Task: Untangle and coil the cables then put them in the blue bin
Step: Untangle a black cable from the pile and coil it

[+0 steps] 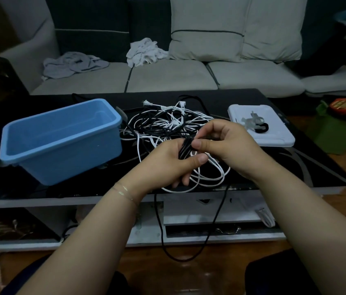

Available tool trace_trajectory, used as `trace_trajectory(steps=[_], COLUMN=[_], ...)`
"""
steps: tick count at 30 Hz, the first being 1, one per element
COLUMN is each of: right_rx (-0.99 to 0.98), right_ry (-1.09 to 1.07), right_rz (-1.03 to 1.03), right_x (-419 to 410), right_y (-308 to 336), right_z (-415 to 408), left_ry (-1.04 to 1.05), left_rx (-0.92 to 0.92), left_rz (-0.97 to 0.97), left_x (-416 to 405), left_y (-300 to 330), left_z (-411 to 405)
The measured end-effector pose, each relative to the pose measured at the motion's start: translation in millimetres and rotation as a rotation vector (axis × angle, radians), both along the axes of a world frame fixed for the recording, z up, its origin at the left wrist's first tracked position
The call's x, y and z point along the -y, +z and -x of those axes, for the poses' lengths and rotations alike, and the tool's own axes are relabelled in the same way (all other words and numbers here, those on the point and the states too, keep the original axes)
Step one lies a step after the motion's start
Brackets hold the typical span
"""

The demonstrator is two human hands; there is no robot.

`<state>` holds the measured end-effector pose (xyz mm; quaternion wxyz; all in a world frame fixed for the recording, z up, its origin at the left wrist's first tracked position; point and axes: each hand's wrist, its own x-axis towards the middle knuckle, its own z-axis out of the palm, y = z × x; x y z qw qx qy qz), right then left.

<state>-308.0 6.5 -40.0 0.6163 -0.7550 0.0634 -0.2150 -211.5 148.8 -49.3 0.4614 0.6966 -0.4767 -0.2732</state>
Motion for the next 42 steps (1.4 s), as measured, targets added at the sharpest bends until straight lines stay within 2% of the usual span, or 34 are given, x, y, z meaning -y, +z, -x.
trace_trajectory(steps=[2, 7, 10, 13, 18, 22, 26, 28, 31, 34, 37, 42], right_rx=[0.006, -0.056, -0.025, -0.016, -0.031, -0.073, -0.117, -0.166, -0.232, -0.269, -0.287, -0.291], right_ry=[-0.006, 0.06, 0.044, -0.008, -0.071, -0.068, 0.023, 0.088, 0.14, 0.126, 0.077, 0.041], right_rz=[0.031, -0.088, -0.196, -0.206, -0.111, -0.044, -0.162, -0.111, 0.086, 0.346, 0.511, 0.732], right_x=[1.9, 17.9, 25.9, 22.1, 5.6, -20.8, -44.8, -56.4, -68.5, -66.7, -62.6, -57.5], right_y=[-1.5, 0.0, -3.5, -9.8, -19.2, -28.7, -31.8, -36.0, -43.9, -41.8, -37.0, -31.7], right_z=[-0.6, 5.1, 3.9, -2.3, -13.4, -20.3, -23.0, -21.9, -19.5, -15.7, -13.2, -13.1], left_ry=[-0.011, -0.075, -0.126, -0.139, -0.109, -0.012, 0.052, 0.109, 0.237, 0.38, 0.429, 0.466], left_rx=[-0.013, -0.097, -0.206, -0.345, -0.676, -0.765, -0.86, -0.863, -0.823, -0.598, -0.378, -0.159], left_rz=[0.01, 0.079, 0.159, 0.235, 0.343, 0.43, 0.539, 0.587, 0.635, 0.594, 0.537, 0.444], left_x=[-0.7, -3.1, -4.3, -1.7, 1.7, -0.1, -3.4, -4.5, -5.4, -3.9, -3.3, -1.7], left_y=[-0.2, 1.9, 3.8, 5.7, 8.4, 8.2, 11.8, 12.9, 12.9, 10.4, 6.9, 6.1], left_z=[0.6, 0.9, 3.2, 8.1, 6.8, 2.9, -2.6, -7.5, -16.3, -18.6, -15.7, -13.2])
